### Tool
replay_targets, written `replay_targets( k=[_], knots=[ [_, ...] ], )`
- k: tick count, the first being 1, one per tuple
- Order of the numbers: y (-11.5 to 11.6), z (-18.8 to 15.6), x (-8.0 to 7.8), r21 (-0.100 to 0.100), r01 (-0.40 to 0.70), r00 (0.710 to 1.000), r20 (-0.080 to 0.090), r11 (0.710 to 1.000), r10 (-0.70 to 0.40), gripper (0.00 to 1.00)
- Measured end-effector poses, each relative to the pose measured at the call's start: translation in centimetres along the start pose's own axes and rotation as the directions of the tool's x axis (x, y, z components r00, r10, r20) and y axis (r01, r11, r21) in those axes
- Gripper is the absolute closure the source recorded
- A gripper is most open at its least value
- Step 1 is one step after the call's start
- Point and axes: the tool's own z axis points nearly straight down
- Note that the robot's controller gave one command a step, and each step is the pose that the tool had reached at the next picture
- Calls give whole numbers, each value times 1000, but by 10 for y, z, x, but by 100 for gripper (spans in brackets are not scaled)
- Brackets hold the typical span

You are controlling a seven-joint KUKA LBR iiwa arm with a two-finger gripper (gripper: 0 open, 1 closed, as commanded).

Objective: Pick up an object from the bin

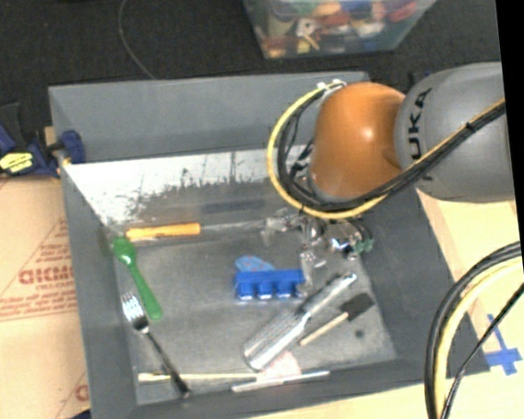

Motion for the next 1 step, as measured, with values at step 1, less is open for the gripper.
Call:
replay_targets(
  k=[1],
  knots=[
    [22, 57, -6, 1, -262, 965, -21, 965, 262, 0]
  ],
)
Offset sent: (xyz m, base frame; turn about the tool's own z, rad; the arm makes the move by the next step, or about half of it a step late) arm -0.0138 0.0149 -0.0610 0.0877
